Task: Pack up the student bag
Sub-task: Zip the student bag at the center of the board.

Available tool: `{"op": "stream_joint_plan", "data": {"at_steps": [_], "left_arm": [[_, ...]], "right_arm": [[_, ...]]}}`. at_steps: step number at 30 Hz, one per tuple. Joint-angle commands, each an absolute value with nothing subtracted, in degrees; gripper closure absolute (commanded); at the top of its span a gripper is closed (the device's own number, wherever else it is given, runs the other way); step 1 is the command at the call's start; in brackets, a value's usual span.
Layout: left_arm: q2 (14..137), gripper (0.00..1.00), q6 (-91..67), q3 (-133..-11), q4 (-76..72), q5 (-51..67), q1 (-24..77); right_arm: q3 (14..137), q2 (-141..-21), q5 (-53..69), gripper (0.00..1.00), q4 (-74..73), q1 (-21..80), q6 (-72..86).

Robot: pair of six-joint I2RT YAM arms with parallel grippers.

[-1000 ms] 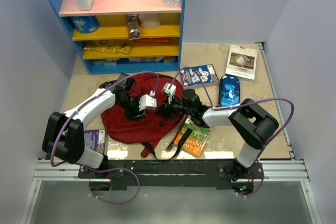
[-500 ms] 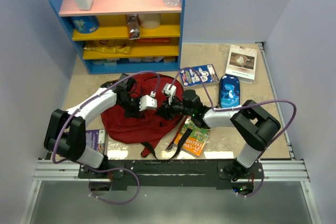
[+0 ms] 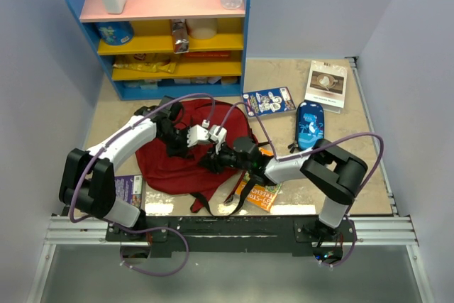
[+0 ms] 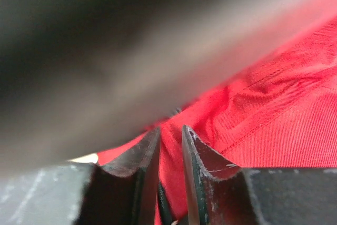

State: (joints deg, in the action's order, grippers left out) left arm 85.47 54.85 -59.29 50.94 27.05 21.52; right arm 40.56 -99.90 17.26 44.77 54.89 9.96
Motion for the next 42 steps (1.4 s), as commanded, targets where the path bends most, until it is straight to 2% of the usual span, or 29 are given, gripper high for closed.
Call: {"op": "stream_joint_plan", "data": {"at_steps": [1, 4, 8, 12, 14, 17, 18, 22, 28, 42], "left_arm": [[83.67, 1.00, 50.45, -62.49, 48.34, 26.55, 22.32], [83.06, 1.00, 48.26, -62.67, 45.80, 24.44, 22.32], [80.87, 1.00, 45.62, -61.97, 40.97, 23.73, 22.41], [79.02, 1.00, 43.69, -59.42, 37.10, 25.22, 22.32], [78.66, 1.00, 42.63, -58.45, 35.86, 26.28, 22.33], [79.45, 1.00, 41.66, -57.92, 36.30, 27.25, 22.32], [79.54, 1.00, 41.57, -57.57, 36.47, 27.59, 22.41], [79.45, 1.00, 41.31, -57.13, 36.74, 28.30, 22.32], [79.37, 1.00, 41.40, -57.22, 37.09, 28.21, 22.32], [85.95, 1.00, 38.59, -62.84, 30.50, 21.01, 22.24]], "right_arm": [[39.11, -103.53, 9.69, 0.75, 49.20, 59.93, 11.15], [39.11, -105.11, 3.79, 0.78, 50.80, 60.55, 13.34], [38.76, -106.78, 3.34, 0.79, 53.52, 60.91, 17.30], [34.55, -107.49, 4.31, 0.80, 63.59, 61.08, 24.15], [29.55, -107.05, 3.35, 0.77, 69.75, 61.08, 25.92], [24.97, -104.95, 0.19, 0.59, 74.69, 61.08, 27.77], [24.35, -104.51, -0.09, 0.56, 75.75, 61.08, 27.86], [25.83, -104.32, -1.32, 0.56, 72.86, 61.08, 27.16], [29.17, -106.26, -0.62, 0.62, 71.54, 61.08, 26.46], [31.72, -107.31, -0.09, 0.85, 57.05, 65.12, 29.45]]}}
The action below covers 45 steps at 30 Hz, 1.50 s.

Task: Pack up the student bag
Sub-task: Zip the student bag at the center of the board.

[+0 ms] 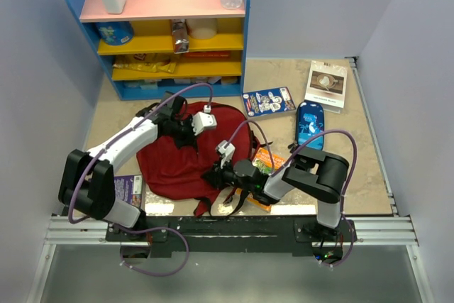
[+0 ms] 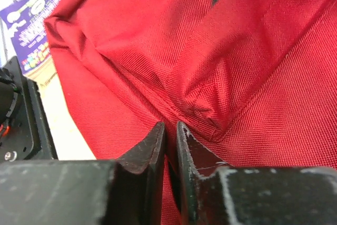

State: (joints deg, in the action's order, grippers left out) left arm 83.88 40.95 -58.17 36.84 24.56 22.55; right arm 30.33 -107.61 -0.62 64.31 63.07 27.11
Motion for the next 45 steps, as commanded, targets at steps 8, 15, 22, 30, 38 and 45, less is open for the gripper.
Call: {"op": "stream_joint_plan", "data": {"at_steps": [8, 15, 22, 30, 38, 45], "left_arm": [[89.47, 1.00, 36.65, -64.95, 27.34, 14.77, 21.36], [92.45, 1.00, 35.95, -66.61, 21.72, 5.03, 19.87], [99.13, 1.00, 34.45, -75.13, 18.46, 0.97, 18.46], [104.06, 1.00, 34.19, -79.63, 13.37, -3.15, 17.93], [101.00, 1.00, 33.31, -82.10, 22.22, 7.80, 16.35], [90.01, 1.00, 35.86, -77.70, 33.58, 17.67, 16.35]], "right_arm": [[35.51, -110.92, 1.58, 0.89, 50.28, 65.83, 31.02], [35.86, -111.62, 2.02, 0.91, 49.40, 65.92, 31.55], [34.72, -111.18, 2.55, 0.92, 49.57, 65.92, 31.73], [34.01, -110.83, 2.90, 0.93, 48.43, 66.53, 31.73], [34.27, -111.79, 2.64, 0.95, 45.89, 66.71, 31.73], [35.51, -112.41, 3.95, 0.99, 44.38, 66.71, 30.76]]}}
